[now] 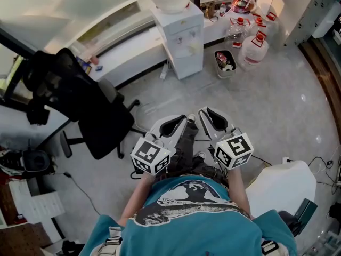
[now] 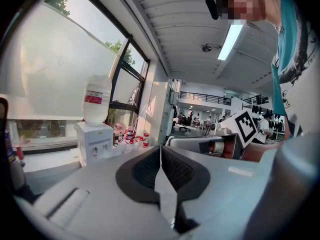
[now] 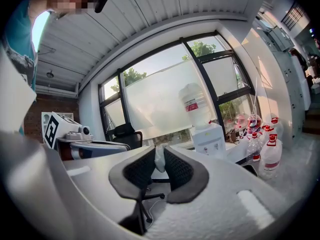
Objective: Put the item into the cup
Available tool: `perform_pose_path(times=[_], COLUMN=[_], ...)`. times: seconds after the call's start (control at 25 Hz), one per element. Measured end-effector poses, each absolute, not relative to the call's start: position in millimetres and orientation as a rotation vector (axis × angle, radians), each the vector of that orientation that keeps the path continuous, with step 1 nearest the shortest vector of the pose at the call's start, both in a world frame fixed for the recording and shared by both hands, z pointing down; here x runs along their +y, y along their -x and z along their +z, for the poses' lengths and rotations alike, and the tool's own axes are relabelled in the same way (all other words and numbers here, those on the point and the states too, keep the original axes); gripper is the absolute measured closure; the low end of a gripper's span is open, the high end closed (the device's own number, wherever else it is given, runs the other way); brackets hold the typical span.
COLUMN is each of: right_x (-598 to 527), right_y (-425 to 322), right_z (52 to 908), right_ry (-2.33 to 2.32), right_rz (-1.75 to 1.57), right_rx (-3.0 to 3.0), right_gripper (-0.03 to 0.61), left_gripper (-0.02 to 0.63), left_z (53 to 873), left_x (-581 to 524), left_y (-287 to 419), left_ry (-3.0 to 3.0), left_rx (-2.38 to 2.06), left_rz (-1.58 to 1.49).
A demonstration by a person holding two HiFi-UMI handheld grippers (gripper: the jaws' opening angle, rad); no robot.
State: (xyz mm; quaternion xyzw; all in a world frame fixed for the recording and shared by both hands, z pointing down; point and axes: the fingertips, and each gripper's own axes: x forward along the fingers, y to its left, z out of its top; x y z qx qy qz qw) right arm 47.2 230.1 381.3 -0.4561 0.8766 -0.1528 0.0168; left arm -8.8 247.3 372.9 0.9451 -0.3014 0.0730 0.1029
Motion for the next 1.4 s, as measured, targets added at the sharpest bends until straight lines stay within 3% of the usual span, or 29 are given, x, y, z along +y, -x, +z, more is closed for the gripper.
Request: perform_pose_path(times=[1.4], right_x=[-50], right_y=[10], right_z=[392], right_ry=[1.51], right_rz=[-0.563], right_rx=[2.816], right_gripper=[0.525], left_gripper=[0.609], left_z=[380], left_x=[-43], left_y=[47], left_ry=[-2.758], left_rx=[-0.737], left_rz=[0.156])
